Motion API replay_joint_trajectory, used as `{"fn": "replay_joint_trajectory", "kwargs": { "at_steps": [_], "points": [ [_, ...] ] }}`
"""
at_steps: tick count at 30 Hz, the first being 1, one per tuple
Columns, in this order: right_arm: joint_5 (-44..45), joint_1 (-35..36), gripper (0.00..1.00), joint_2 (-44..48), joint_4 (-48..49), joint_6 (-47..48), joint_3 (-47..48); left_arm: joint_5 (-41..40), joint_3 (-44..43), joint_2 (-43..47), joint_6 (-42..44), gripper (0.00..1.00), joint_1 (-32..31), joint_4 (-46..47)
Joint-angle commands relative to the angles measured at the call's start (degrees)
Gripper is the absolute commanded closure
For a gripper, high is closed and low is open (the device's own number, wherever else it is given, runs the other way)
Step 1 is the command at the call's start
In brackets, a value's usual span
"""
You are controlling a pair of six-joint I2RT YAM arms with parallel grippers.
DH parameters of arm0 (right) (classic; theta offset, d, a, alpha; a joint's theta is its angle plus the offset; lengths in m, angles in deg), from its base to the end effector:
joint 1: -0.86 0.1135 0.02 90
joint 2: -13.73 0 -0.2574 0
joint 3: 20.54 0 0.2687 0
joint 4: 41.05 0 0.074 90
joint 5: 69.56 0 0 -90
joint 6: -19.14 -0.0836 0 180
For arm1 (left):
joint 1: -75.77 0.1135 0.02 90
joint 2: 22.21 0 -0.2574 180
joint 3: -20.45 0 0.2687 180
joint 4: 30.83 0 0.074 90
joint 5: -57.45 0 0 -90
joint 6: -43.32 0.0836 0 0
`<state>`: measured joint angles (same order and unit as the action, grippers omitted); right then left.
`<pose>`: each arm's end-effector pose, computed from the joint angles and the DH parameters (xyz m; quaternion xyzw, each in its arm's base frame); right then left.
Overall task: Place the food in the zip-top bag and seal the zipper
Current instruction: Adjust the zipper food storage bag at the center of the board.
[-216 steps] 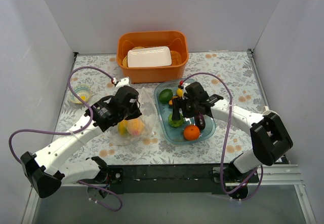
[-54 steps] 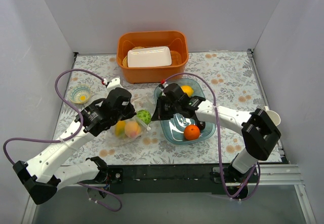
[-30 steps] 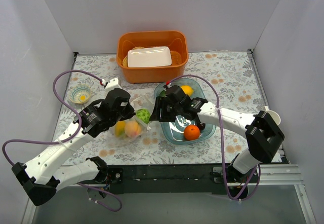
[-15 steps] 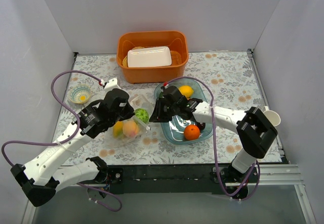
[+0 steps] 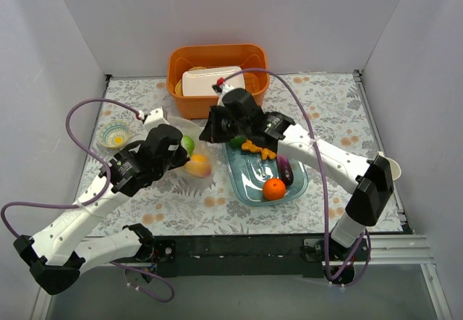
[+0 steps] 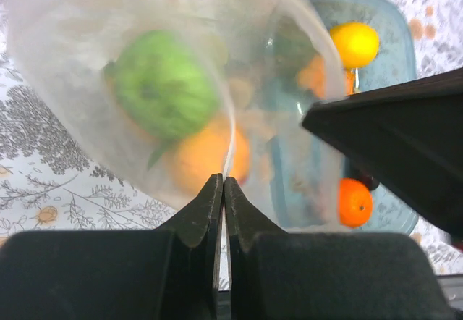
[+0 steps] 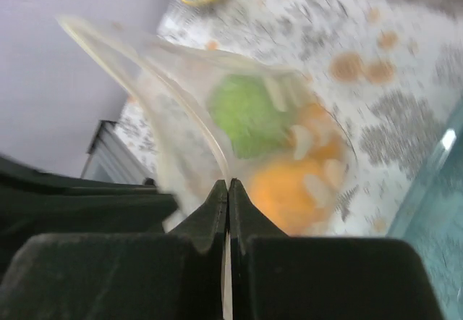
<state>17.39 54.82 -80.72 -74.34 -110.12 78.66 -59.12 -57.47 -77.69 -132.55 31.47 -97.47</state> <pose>0.2589 0.3633 0.3171 -0.1234 0.8505 0.3869 0.3343 0.1901 -0.1333 0.3244 -0.4017 0.8065 -0.2543 0.3515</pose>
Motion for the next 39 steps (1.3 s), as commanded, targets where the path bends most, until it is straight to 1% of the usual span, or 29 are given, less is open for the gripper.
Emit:
{"fn": "replay_joint_trajectory", "kwargs": {
  "at_steps": [1,2,3,4,5,6,7,8,14,15,16,21,22,25,27,28,31,33,36,39],
  "points": [
    [1.81,1.85,0.99,-5.63,-12.1,10.34,20.85,-9.35,-7.92,-0.76,-1.23,1.0,0.26,-3.21],
    [6.26,2.03,0.99,-7.48,-15.88,10.44,23.8,-10.69,-10.2,-1.11,-2.02,1.0,0.35,-4.87],
    [7.52,2.55,0.99,-9.67,-20.53,10.7,26.09,-12.09,-11.0,-1.73,-2.11,1.0,0.43,-5.58],
    [7.79,2.65,0.99,-9.96,-20.75,10.96,26.72,-13.15,-11.62,-1.91,-2.29,1.0,0.44,-6.2],
    [6.92,2.73,0.99,-9.52,-20.14,11.05,24.81,-14.64,-12.32,-1.91,-2.55,1.0,0.61,-6.73],
    [6.31,2.91,0.99,-7.69,-15.96,10.71,22.7,-14.83,-12.85,-1.73,-2.47,1.0,0.7,-7.26],
    [5.69,2.91,0.99,-6.46,-14.18,10.35,20.51,-14.74,-12.86,-1.56,-2.38,1.0,0.79,-7.43],
    [5.42,2.91,0.99,-5.49,-12.42,9.22,16.4,-14.74,-12.77,-1.3,-2.46,1.0,0.87,-7.52],
    [3.5,3.0,0.99,-2.84,-8.45,6.93,11.53,-16.32,-12.51,-0.33,-4.05,1.0,1.14,-10.86],
    [3.49,3.0,0.99,-2.23,-7.49,5.88,9.43,-16.41,-12.42,-0.07,-4.22,1.0,1.14,-11.04],
    [1.49,2.91,0.99,-2.05,-6.61,5.43,8.28,-16.41,-11.72,0.11,-4.05,1.0,1.14,-10.87],
    [0.41,2.91,0.99,0.32,-0.81,2.18,-0.94,-15.09,-8.65,-0.59,-3.78,1.0,1.4,-10.34],
    [0.15,2.91,0.99,0.67,0.42,0.87,-4.53,-14.31,-7.94,-0.68,-3.52,1.0,1.49,-10.16],
    [0.06,2.91,0.99,2.43,3.68,-0.72,-9.9,-12.64,-5.57,-1.29,-3.17,1.0,2.28,-9.11],
    [0.67,2.91,0.99,3.22,5.52,-2.13,-12.11,-10.97,-4.51,-1.91,-1.24,1.0,3.24,-7.18],
    [0.76,2.91,0.99,3.4,6.4,-2.74,-13.08,-9.92,-4.16,-2.26,-0.02,1.0,4.73,-6.3],
    [-0.64,2.91,0.99,3.58,10.61,-5.11,-17.04,-4.12,-3.1,-4.27,3.94,1.0,8.42,-2.96],
    [-1.08,3.0,0.99,3.14,11.41,-6.52,-18.19,-0.6,-2.75,-5.33,5.18,1.0,9.05,-1.46],
    [0.05,3.09,0.92,3.22,10.98,-6.35,-18.36,4.14,-1.7,-6.3,6.49,1.0,9.05,0.73],
    [2.78,3.09,0.79,5.24,9.66,-4.6,-18.45,8.71,-0.38,-5.69,7.99,1.0,9.05,3.54]
  ]
}}
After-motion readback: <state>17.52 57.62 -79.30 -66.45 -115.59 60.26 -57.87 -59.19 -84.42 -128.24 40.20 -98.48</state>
